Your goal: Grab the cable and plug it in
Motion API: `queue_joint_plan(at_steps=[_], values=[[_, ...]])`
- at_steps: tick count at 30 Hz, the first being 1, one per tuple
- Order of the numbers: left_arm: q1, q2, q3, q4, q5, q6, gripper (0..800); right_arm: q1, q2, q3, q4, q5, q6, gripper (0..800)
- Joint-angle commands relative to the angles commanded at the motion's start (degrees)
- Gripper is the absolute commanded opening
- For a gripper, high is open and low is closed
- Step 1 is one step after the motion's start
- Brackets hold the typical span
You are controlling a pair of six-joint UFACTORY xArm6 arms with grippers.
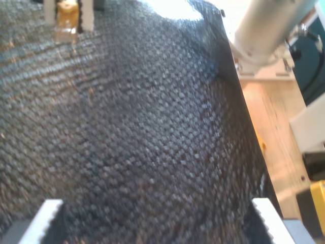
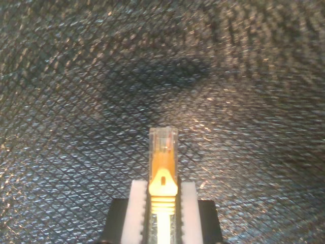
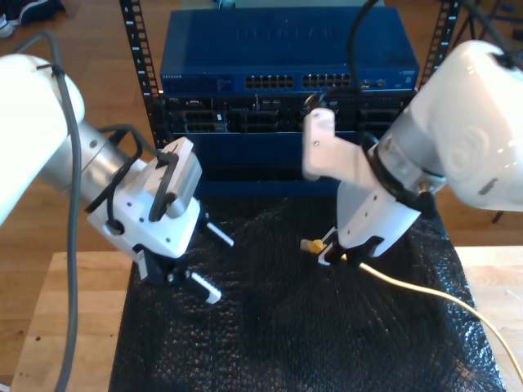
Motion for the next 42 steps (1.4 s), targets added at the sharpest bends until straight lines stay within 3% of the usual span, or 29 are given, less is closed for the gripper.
queue_joint_plan(at_steps=[21, 42], values=[[-10.46, 1.49, -1.23, -3.6, -10.2, -1.41, 800, -0.09, -0.18, -2.2, 1.14, 2.02, -1.05, 6], [-10.37, 1.67, -3.34, -9.14, -9.76, -1.41, 800, -1.05, -0.62, -2.64, 4.84, 2.9, -2.2, 6]])
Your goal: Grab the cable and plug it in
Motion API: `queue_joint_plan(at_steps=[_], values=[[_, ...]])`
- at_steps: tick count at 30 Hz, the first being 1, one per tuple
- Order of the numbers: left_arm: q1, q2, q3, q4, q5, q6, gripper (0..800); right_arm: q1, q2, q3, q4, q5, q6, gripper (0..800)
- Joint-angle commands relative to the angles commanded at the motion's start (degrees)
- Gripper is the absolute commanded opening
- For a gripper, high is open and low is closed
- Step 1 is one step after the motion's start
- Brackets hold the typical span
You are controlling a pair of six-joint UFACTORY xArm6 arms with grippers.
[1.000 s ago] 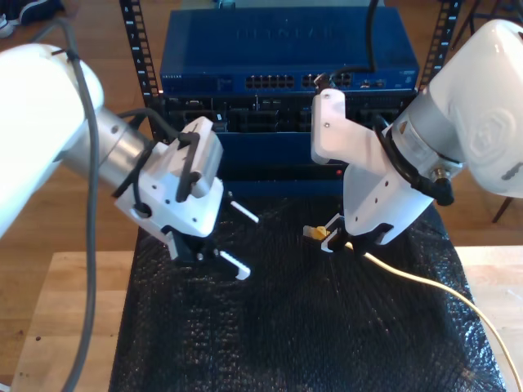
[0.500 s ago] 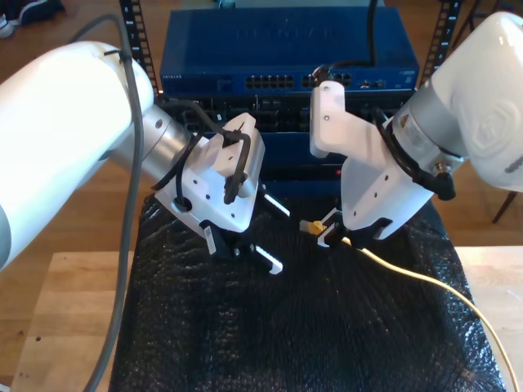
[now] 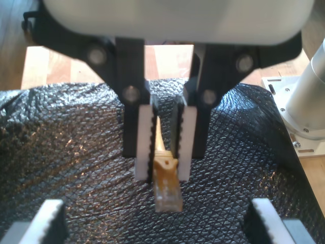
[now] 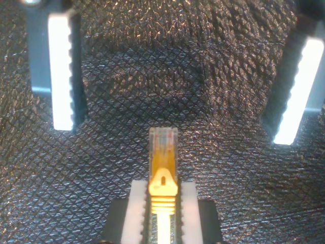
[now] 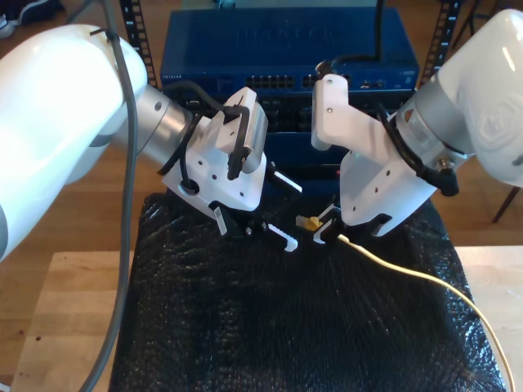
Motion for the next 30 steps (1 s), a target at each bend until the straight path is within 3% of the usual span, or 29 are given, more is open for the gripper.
queue_joint_plan(at_steps=[12, 20, 30], values=[[0.35, -0.18, 0.0, -0.09, 0.44, 0.0, 800, -5.36, 0.0, -0.97, 5.89, 3.69, -3.69, 4], [0.35, -0.18, -0.18, -4.4, 0.97, 0.09, 799, -5.36, 0.0, -1.14, 7.38, 4.31, -4.75, 6], [0.35, -0.26, -0.53, -4.48, 1.58, 0.09, 798, -5.36, 0.0, -1.41, 7.38, 4.48, -4.75, 6]])
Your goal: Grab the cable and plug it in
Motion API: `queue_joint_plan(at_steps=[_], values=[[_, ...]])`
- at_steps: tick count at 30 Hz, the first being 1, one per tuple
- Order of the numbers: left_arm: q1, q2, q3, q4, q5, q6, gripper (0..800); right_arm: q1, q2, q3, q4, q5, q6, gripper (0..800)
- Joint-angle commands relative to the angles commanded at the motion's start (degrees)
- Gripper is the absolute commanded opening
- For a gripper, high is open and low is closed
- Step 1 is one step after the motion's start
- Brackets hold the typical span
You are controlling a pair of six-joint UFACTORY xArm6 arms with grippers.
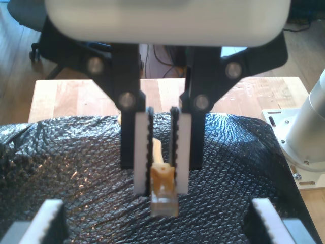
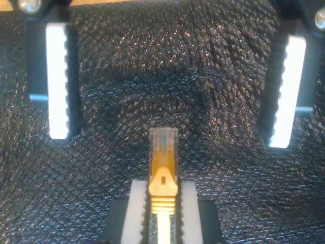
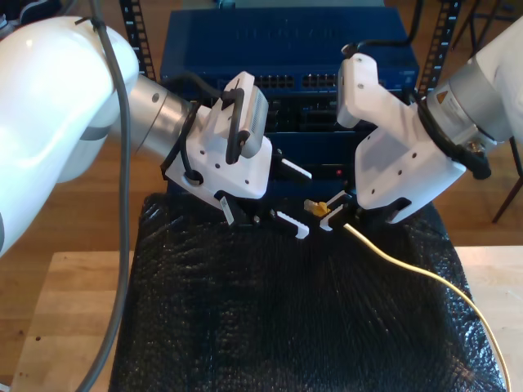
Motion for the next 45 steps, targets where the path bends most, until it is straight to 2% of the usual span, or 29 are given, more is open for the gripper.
queue_joint_plan(at_steps=[4, 9, 16, 19, 21, 24, 27, 35, 45], values=[[0.0, 0.0, 0.26, 0.0, 0.26, 0.0, 787, 0.0, 0.09, 0.0, 0.0, -0.09, -0.09, 6], [0.0, 0.0, 0.35, 0.0, 1.05, 0.26, 726, 0.0, 0.09, 0.09, 0.0, -0.09, -0.09, 6], [0.0, 0.0, 0.44, 0.0, 0.97, 0.35, 569, 0.0, 0.09, 0.18, 0.0, -0.09, -0.09, 6], [0.0, 0.0, 0.44, 0.0, 0.97, 0.44, 544, 0.0, 0.09, 0.18, 0.0, -0.09, -0.09, 6], [0.0, 0.0, 0.44, 0.0, 0.97, 0.44, 485, 0.0, 0.09, 0.18, 0.0, -0.09, -0.09, 6], [0.0, 0.0, 0.35, 0.0, 0.79, 0.79, 453, 0.0, 0.09, 0.26, 0.0, -0.09, -0.09, 4], [0.09, -0.09, 0.44, -0.09, 0.79, 0.97, 375, 0.0, 0.09, 0.26, 0.0, -0.09, -0.09, 6], [0.18, -0.18, 0.62, -0.26, 0.97, 1.05, 367, 0.0, 0.09, 0.26, 0.0, -0.09, -0.18, 6], [0.26, -0.26, 0.62, -0.26, 0.97, 0.97, 316, -0.09, 0.09, 0.26, 0.0, -0.09, -0.09, 6]])
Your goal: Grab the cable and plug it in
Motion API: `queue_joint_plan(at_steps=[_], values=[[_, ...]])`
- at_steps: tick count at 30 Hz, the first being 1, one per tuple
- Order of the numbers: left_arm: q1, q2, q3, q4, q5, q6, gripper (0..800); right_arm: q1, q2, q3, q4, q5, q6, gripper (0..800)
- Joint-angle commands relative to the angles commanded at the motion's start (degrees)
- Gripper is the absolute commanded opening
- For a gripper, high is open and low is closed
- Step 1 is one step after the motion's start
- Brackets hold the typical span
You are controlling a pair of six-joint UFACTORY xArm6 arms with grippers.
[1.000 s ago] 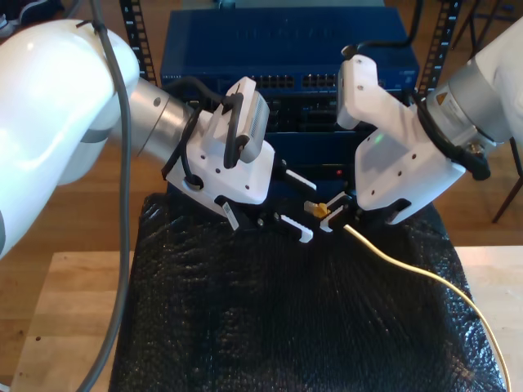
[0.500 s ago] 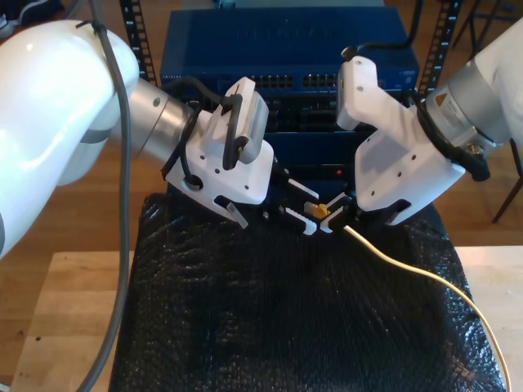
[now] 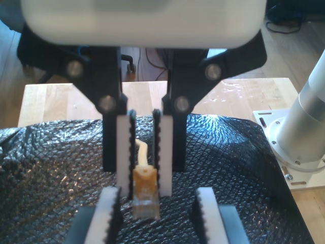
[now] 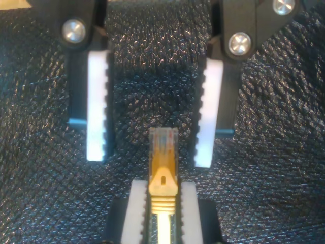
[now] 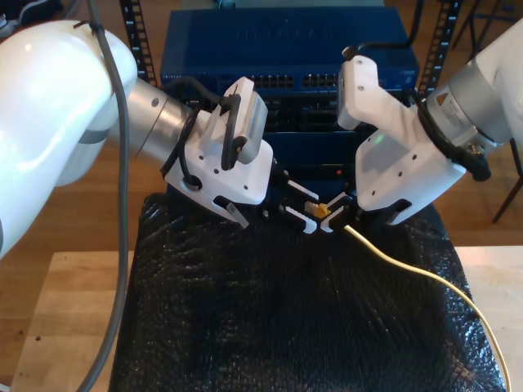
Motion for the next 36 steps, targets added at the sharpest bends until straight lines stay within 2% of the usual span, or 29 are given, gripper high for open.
queue_joint_plan(at_steps=[2, 10, 36], values=[[0.0, 0.0, 0.0, 0.0, 0.0, 0.0, 263, 0.0, 0.0, 0.0, 0.0, 0.0, 0.0, 6], [0.0, -0.09, 0.62, 0.0, 0.0, 0.0, 202, 0.0, 0.09, 0.0, 0.0, 0.0, 0.0, 6], [0.35, -0.09, 0.7, -2.64, 0.09, 1.23, 187, 0.0, 0.0, 0.09, 0.44, 0.0, -0.09, 6]])
